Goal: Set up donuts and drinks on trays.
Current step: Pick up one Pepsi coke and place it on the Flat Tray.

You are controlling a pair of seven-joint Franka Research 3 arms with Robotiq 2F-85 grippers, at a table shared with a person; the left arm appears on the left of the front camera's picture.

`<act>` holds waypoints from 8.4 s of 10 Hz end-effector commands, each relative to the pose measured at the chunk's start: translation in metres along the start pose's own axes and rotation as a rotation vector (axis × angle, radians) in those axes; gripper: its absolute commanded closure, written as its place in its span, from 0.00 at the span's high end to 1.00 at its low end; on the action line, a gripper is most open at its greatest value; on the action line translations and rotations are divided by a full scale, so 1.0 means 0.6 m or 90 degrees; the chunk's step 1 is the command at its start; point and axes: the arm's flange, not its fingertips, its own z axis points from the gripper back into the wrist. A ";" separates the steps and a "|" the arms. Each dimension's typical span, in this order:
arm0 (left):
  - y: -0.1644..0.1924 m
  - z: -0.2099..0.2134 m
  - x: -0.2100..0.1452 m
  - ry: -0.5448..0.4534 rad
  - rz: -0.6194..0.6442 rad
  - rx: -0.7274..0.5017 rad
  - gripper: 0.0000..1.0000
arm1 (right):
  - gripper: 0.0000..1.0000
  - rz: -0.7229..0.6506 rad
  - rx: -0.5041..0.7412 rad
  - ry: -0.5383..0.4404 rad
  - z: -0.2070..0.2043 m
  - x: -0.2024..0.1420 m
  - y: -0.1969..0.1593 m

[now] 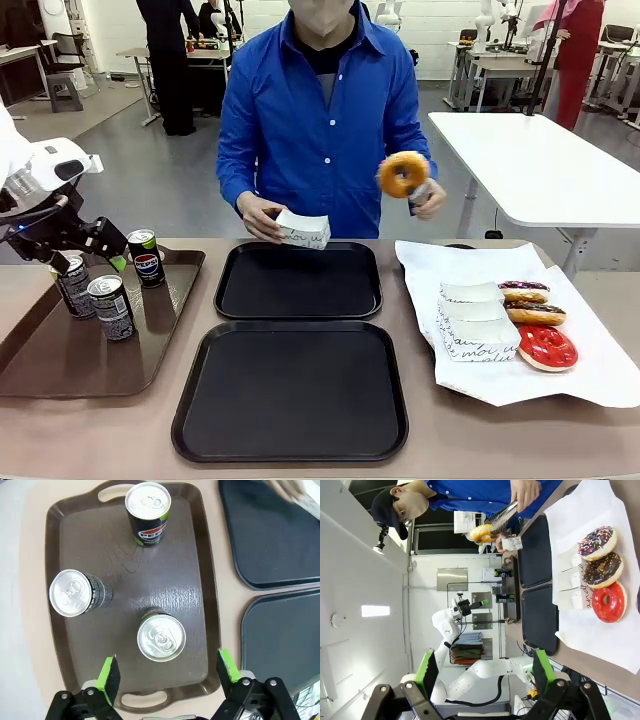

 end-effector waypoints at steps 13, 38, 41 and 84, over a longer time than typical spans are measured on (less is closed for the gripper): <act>-0.049 -0.021 0.017 0.114 -0.014 0.165 1.00 | 1.00 -0.001 0.009 0.002 0.000 -0.001 0.000; -0.020 -0.143 0.060 0.131 0.051 0.104 1.00 | 1.00 -0.001 0.009 0.002 0.000 -0.001 0.000; -0.016 -0.142 0.059 0.144 0.048 0.100 1.00 | 1.00 -0.001 0.009 0.002 0.000 -0.001 0.000; -0.416 -0.111 0.113 0.105 -0.195 0.040 0.59 | 1.00 -0.001 0.009 0.002 0.000 -0.001 0.000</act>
